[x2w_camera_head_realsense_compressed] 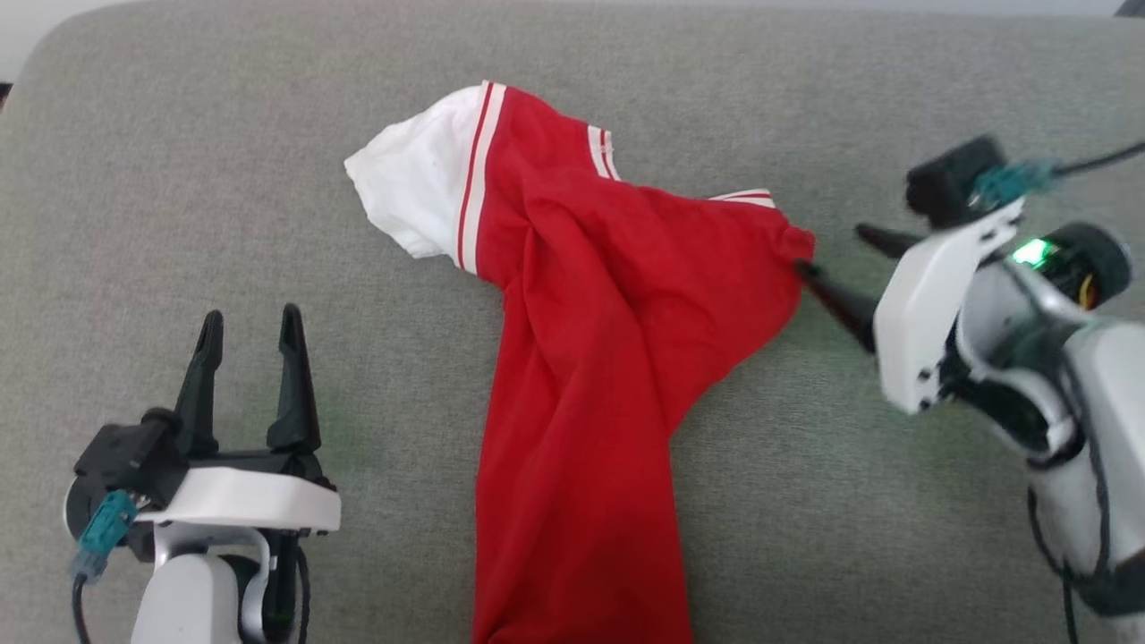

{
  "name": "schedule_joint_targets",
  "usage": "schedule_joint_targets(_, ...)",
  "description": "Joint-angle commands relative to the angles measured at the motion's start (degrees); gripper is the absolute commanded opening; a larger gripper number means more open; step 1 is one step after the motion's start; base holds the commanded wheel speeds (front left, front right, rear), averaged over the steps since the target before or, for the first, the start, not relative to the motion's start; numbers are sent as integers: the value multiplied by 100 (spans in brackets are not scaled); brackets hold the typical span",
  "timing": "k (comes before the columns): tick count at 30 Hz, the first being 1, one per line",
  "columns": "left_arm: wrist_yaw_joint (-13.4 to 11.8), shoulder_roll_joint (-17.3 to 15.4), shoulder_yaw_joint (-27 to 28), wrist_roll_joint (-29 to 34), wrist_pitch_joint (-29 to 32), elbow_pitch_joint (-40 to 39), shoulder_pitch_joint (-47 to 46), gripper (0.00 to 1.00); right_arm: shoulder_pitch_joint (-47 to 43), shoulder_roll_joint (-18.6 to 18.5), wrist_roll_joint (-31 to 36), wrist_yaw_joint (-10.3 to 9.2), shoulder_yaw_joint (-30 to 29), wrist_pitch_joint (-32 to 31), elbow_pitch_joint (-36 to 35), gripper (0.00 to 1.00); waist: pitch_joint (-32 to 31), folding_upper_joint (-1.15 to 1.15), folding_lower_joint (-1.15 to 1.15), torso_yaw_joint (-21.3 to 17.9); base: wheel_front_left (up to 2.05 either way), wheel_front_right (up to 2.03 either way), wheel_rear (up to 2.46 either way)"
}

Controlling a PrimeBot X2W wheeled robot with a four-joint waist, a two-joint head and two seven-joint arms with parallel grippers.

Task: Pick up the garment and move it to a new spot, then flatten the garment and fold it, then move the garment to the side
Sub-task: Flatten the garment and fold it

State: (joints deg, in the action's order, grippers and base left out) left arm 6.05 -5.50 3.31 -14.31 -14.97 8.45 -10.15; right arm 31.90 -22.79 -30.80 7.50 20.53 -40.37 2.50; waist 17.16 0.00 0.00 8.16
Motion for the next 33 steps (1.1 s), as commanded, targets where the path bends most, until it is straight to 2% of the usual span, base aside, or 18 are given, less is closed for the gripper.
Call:
schedule_joint_targets(1, 38, 24, -17, 21, -32, 28, -98, 100, 109, 78, -45, -1, -124, -81, 157, 100, 109, 0, 0, 90, 0, 0, 0)
schedule_joint_targets(5, 73, 93, -70, 33, -31, 121, -230, 100, 401, 72, 60, -2, -289, -338, 684, 100, 250, 0, 0, 236, 0, 0, 0)
schedule_joint_targets(15, 128, 180, -19, 33, -32, 209, -393, 100, 658, 235, -149, -2, 35, -677, 1283, 100, 458, 0, 0, 365, 0, 0, 0)
schedule_joint_targets(16, 131, 188, -21, 32, -32, 217, -399, 100, 679, 238, -183, -2, 78, -672, 1315, 82, 469, 0, 0, 371, 0, 0, 0)
schedule_joint_targets(17, 134, 193, -22, 31, -32, 231, -397, 100, 690, 236, -197, -2, 97, -639, 1349, 40, 472, 0, 0, 375, 0, 0, 0)
schedule_joint_targets(18, 138, 201, -26, 28, -32, 246, -400, 100, 722, 242, -220, -2, 119, -566, 1341, 10, 474, 0, 0, 377, 0, 0, 0)
schedule_joint_targets(19, 142, 208, -28, 26, -32, 258, -412, 100, 772, 254, -254, -2, 108, -464, 1329, 0, 474, 0, 0, 378, 0, 0, 0)
schedule_joint_targets(22, 139, 220, -38, 27, -32, 283, -450, 100, 879, 250, -211, -2, 214, -169, 1204, 0, 452, 0, 0, 392, 0, 0, 0)
schedule_joint_targets(25, 144, 229, -28, 33, -32, 308, -452, 100, 943, 434, -284, -1, 404, -56, 863, 0, 430, 0, 0, 388, 0, 0, 0)
schedule_joint_targets(27, 147, 232, -11, 31, -32, 312, -445, 100, 975, 552, -349, -2, 569, -72, 567, 0, 429, 0, 0, 380, 0, 0, 0)
schedule_joint_targets(28, 148, 237, -15, 30, -32, 327, -429, 100, 972, 658, -331, -2, 837, -162, 307, 0, 428, 0, 0, 384, 0, 0, 0)
schedule_joint_targets(33, 151, 245, -69, -21, -32, 371, -472, 100, 791, 879, -395, -2, 1462, -439, 56, 0, 452, 0, 0, 422, 0, 0, 0)
